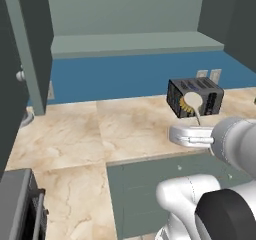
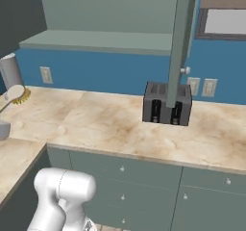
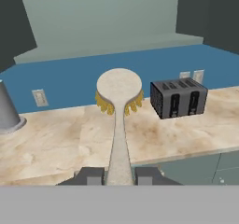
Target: Locate and retrieve the dish brush and sponge from the cabinet. Place them next to the sink.
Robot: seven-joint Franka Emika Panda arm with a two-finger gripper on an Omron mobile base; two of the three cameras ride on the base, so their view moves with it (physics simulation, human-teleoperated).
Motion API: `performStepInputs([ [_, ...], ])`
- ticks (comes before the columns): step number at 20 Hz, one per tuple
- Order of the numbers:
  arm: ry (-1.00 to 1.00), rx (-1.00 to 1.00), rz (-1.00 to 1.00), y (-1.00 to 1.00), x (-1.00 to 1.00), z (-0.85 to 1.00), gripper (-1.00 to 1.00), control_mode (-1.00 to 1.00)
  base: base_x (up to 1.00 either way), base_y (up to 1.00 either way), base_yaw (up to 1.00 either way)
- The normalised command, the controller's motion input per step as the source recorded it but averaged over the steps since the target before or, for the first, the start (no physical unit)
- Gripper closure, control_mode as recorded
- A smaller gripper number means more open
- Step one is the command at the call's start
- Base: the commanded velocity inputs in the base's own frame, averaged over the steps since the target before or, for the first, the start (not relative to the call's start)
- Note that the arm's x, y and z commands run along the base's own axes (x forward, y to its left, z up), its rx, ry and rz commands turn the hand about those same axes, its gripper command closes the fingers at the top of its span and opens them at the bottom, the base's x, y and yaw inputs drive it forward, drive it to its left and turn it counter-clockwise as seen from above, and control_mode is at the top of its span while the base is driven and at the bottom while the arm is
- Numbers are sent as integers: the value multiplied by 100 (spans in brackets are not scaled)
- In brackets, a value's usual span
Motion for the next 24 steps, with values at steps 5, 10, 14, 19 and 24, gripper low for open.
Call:
performStepInputs([
  [5, 0, 0, 0, 0, 0, 0, 100, 100, -62, -40, -7],
  [10, 0, 0, 0, 0, 0, 0, 100, 100, -29, -39, -5],
  [14, 0, 0, 0, 0, 0, 0, 100, 100, 7, -45, 1],
  [19, 0, 0, 0, 0, 0, 0, 100, 100, 15, -62, 9],
  [24, 0, 0, 0, 0, 0, 0, 100, 100, 0, -83, 5],
])
